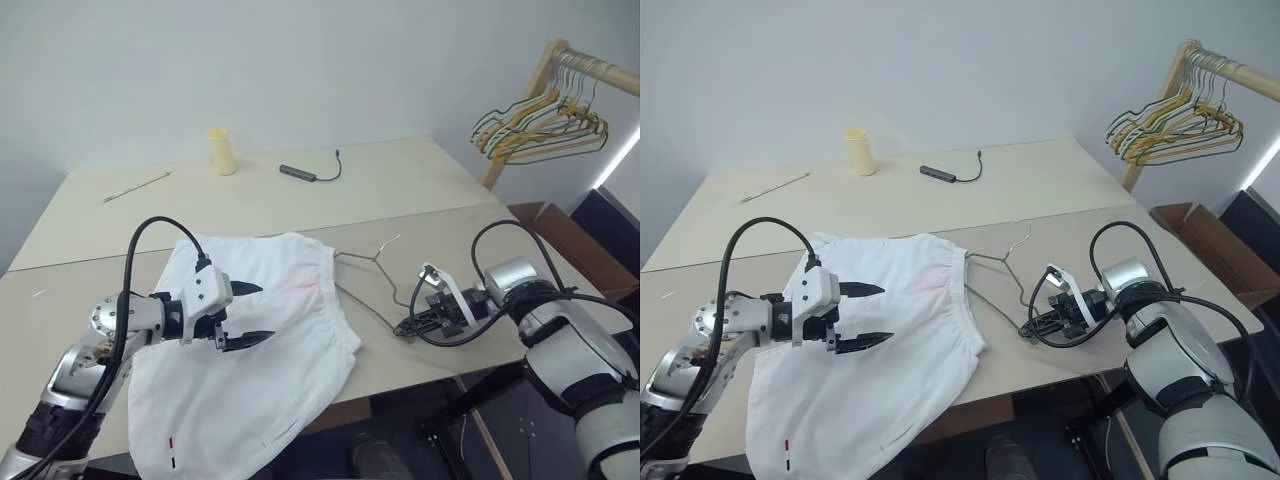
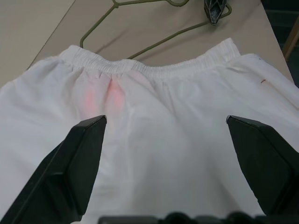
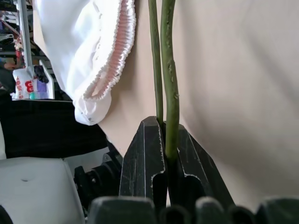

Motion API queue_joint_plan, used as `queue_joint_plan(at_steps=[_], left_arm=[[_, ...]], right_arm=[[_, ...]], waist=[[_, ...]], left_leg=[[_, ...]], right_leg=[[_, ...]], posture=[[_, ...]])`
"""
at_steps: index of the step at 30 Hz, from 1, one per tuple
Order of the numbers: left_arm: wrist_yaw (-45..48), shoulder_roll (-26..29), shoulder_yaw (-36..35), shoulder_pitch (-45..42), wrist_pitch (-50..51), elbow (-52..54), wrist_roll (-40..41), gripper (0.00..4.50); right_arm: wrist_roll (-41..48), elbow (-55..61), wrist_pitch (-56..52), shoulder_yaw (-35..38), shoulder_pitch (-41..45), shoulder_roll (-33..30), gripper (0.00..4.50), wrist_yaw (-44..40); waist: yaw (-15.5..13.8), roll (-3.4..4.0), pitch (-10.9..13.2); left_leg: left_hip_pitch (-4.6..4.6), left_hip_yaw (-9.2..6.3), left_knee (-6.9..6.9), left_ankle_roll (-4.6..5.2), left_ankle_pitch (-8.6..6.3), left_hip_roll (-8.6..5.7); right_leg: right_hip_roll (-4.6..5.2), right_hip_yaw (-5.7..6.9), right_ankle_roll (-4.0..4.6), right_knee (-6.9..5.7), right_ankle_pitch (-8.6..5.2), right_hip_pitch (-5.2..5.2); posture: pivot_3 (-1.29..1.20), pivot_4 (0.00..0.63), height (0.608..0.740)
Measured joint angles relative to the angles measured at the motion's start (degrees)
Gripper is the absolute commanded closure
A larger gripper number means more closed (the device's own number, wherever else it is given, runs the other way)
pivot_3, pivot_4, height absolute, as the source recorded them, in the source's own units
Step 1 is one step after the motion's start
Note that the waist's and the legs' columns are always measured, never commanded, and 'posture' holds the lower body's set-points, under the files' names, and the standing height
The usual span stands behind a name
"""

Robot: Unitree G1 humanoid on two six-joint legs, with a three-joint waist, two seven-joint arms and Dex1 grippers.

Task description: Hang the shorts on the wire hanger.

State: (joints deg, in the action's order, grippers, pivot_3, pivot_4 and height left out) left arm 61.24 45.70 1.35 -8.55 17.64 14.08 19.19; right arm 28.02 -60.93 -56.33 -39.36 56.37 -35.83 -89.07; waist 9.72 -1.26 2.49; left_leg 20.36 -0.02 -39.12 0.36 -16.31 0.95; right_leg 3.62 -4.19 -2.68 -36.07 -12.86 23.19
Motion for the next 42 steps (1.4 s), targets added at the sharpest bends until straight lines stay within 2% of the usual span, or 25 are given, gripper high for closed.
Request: queue_joint_plan(at_steps=[3, 9, 13, 17, 21, 24, 29, 31, 35, 42], left_arm=[[0.01, -0.05, 0.01, -0.03, -0.07, 0.01, -0.06, 0.03], [0.29, -0.36, 0.36, -1.16, -0.39, -0.59, -0.32, 0.03], [0.16, -0.63, 0.54, -3.90, -1.86, -2.28, -1.20, 0.03], [-4.37, -3.51, -2.36, -12.31, -2.90, -7.77, -1.10, 0.03], [-6.06, -2.70, -7.18, -21.86, -3.61, -13.79, -0.54, 0.03], [-2.14, 0.69, -7.36, -25.61, -6.22, -19.51, -1.08, 0.03], [12.40, 6.92, -3.58, -29.54, -12.71, -29.60, -3.20, 0.03], [19.75, 7.58, -2.18, -32.15, -13.08, -32.52, -2.60, 0.03], [27.83, 7.83, -0.06, -37.45, -13.69, -37.35, -2.18, 0.03], [31.03, 8.05, 8.35, -39.75, -15.45, -40.37, -2.26, 0.03]], right_arm=[[0.06, 1.62, 1.17, 2.07, -0.32, -0.49, 4.50, 0.00], [1.02, 13.72, 3.83, 4.05, -2.34, -3.87, 4.50, 0.00], [-2.32, 20.90, 8.91, 5.04, -6.02, -4.21, 4.50, 0.03], [-3.35, 27.37, 10.89, 10.15, -7.88, -4.00, 4.50, 1.68], [-5.46, 34.37, 13.08, 13.71, -9.00, -3.71, 4.50, 5.35], [-8.63, 39.01, 17.36, 14.36, -12.04, -3.16, 4.50, 8.89], [-13.17, 43.67, 21.18, 14.36, -13.29, -2.37, 4.50, 12.54], [-15.15, 45.38, 21.96, 14.11, -13.23, -2.15, 4.50, 13.61], [-18.77, 47.14, 24.24, 12.74, -13.23, -1.76, 4.50, 14.50], [-21.69, 49.69, 24.54, 12.52, -13.22, -0.59, 4.50, 15.00]], waist=[[0.06, 0.01, 0.00], [0.30, 0.01, 0.00], [0.36, 0.01, 0.00], [0.23, 0.01, 0.00], [0.58, 0.00, -0.01], [0.71, 0.01, -0.01], [0.75, 0.01, 0.00], [0.59, 0.01, 0.00], [0.53, 0.01, 0.00], [0.80, 0.01, 0.00]], left_leg=[[-0.02, -0.01, 0.00, 0.00, 0.00, 0.00], [-0.02, -0.01, 0.00, 0.00, 0.00, 0.01], [-0.01, 0.00, -0.01, 0.00, 0.00, 0.00], [0.03, -0.07, -0.11, 0.00, 0.00, 0.00], [0.04, -0.09, -0.10, 0.00, 0.00, 0.00], [0.09, -0.09, -0.10, 0.00, -0.01, -0.01], [0.10, -0.02, -0.10, -0.01, 0.00, -0.02], [0.13, 0.04, -0.11, -0.01, 0.00, -0.02], [0.18, 0.09, -0.12, -0.01, 0.00, -0.02], [0.17, -0.01, -0.12, -0.01, 0.00, 0.00]], right_leg=[[0.00, 0.01, 0.01, -0.03, 0.00, -0.01], [-0.01, 0.02, 0.00, -0.01, 0.00, -0.02], [-0.01, 0.03, -0.02, -0.01, -0.01, -0.01], [-0.01, 0.05, -0.03, -0.04, 0.02, -0.02], [-0.01, 0.07, -0.03, -0.02, 0.02, 0.01], [-0.01, 0.09, -0.03, -0.03, 0.02, 0.05], [-0.01, 0.11, -0.04, -0.04, 0.02, 0.08], [-0.01, 0.17, -0.05, -0.03, 0.01, 0.08], [-0.02, 0.20, -0.06, 0.00, 0.00, 0.08], [-0.03, 0.17, -0.05, -0.04, 0.01, 0.10]], posture=[[-0.10, 0.000, 0.740], [-0.11, 0.000, 0.740], [-0.12, 0.000, 0.740], [-0.12, 0.000, 0.740], [-0.12, 0.000, 0.740], [-0.13, 0.000, 0.740], [-0.13, 0.000, 0.740], [-0.13, 0.000, 0.740], [-0.14, 0.000, 0.740], [-0.15, 0.000, 0.740]])
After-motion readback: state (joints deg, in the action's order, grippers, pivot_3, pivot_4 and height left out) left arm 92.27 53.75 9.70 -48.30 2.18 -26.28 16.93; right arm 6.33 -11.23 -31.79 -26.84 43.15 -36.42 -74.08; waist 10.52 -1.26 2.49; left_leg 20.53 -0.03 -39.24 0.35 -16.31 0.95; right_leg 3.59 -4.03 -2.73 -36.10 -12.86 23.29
